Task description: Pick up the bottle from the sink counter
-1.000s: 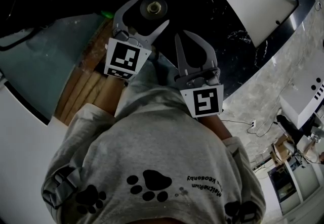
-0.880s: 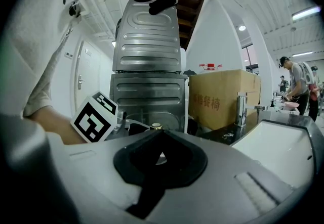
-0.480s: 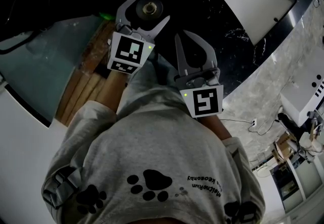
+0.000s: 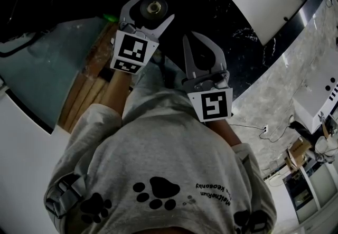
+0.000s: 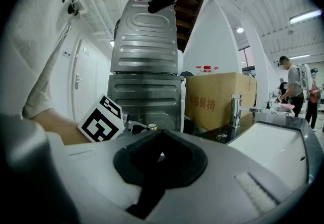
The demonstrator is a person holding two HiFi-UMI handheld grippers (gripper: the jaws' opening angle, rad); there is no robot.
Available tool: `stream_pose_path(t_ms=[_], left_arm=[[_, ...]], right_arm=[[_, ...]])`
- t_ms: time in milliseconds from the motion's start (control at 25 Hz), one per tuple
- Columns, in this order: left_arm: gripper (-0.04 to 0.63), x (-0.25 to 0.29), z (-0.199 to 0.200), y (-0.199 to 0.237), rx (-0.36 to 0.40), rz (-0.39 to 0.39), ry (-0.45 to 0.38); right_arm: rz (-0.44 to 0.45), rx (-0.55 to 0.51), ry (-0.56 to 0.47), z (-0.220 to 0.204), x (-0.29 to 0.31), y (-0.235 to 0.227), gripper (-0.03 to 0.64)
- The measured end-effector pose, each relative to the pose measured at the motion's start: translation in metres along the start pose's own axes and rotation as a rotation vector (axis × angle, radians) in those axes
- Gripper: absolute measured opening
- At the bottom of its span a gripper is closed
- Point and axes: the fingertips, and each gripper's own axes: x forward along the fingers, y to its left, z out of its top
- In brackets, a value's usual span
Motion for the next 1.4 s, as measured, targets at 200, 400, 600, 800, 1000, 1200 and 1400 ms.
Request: stream_pose_path(t_ms=[200,400,600,800,1000,1200,1400], left_arm=[[0.339,-0.002,0.001,-0.001,0.015,0.003,-0.014],[0.337,-0.005,0.002,-0.001,0.002,0.027,-0.036],[0.337,-0.013,0.009,0.003,-0.008,0.058,-0.045],[0.337,-0.031,0.026,0.003,-0.006,0.086,-0.075],[0.337,-0.056,0.045,-0.002,-0.01,0.123,-0.098],[0.337,-0.084,0.066,-0.01,-0.047,0.156,-0.145],[0.337,-0.117,0.084,-0.026,-0.058,0.175,-0.185]], right_arm=[[-0.01,-0.011,-0.002,0.003,-0.008,-0.002,0.0],[-0.025,-0.021,-0.014,0.007,-0.019,-0.006,0.001],[-0.034,-0.036,-0.034,0.012,-0.029,-0.009,0.0],[-0.048,-0.031,-0.048,0.014,-0.04,-0.01,0.0],[-0.059,-0.097,-0.073,0.013,-0.05,-0.018,0.0],[-0.065,-0.086,-0.115,0.026,-0.053,-0.015,0.0],[-0.063,-0.061,-0.144,0.039,-0.06,-0.004,0.0]])
